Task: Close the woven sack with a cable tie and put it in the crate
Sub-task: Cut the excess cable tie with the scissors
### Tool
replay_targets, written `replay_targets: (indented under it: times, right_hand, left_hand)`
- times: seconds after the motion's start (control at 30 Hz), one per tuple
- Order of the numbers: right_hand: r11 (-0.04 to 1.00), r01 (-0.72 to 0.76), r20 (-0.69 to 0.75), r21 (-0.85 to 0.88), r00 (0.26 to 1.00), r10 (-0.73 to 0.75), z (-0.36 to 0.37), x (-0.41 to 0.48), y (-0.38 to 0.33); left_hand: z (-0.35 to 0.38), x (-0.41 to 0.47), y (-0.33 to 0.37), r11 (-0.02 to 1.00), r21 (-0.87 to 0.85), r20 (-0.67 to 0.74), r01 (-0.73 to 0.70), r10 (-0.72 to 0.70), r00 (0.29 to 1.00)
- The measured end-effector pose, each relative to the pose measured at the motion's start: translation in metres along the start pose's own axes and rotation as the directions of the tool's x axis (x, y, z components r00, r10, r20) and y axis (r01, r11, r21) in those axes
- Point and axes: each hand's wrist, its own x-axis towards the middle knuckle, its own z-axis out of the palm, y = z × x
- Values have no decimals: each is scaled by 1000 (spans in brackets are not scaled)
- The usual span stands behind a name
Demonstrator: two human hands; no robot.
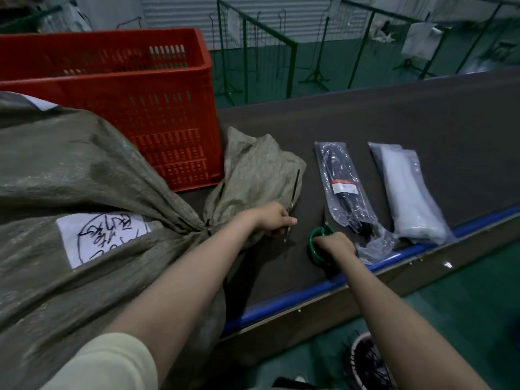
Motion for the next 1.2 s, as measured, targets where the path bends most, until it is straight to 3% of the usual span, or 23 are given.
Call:
replay_targets:
  times: [0.17, 0.27, 0.37, 0.5, 0.73, 0.97, 1.1, 1.2]
  right_hand:
    - [997, 14, 91, -80, 996, -6, -11, 7, -7]
    - [999, 16, 158, -51, 987, -8, -19, 16, -11]
    - [993, 87, 122, -74, 989, -78, -30, 23, -13]
    - [973, 195, 104, -123, 978, -183, -33, 32, -11]
    - [933, 267, 162, -241, 959, -233, -43, 37, -15]
    - [778, 404, 120, -481, 909, -399, -43, 20, -41]
    - [743, 539, 293, -396, 842, -454, -19, -6, -70]
    - [819, 504, 599, -274, 756, -264, 12, -30, -92]
  left_hand:
    - [33, 26, 20, 993, -70, 138, 91, -81, 987]
    - [44, 43, 26, 983, -98, 87, 153, -145, 986]
    - [51, 56, 31, 972, -93, 26, 217, -215, 976]
    - [58, 61, 40, 963, -11, -8, 270, -270, 963]
    - [55, 60, 51, 948, 98, -75, 304, -298, 952]
    - [16, 35, 57, 924, 190, -114, 331, -314, 943]
    - [-35, 4, 48, 933, 144, -151, 330, -309, 939]
    - [-69, -23, 28, 887, 227, -273, 402, -338, 901]
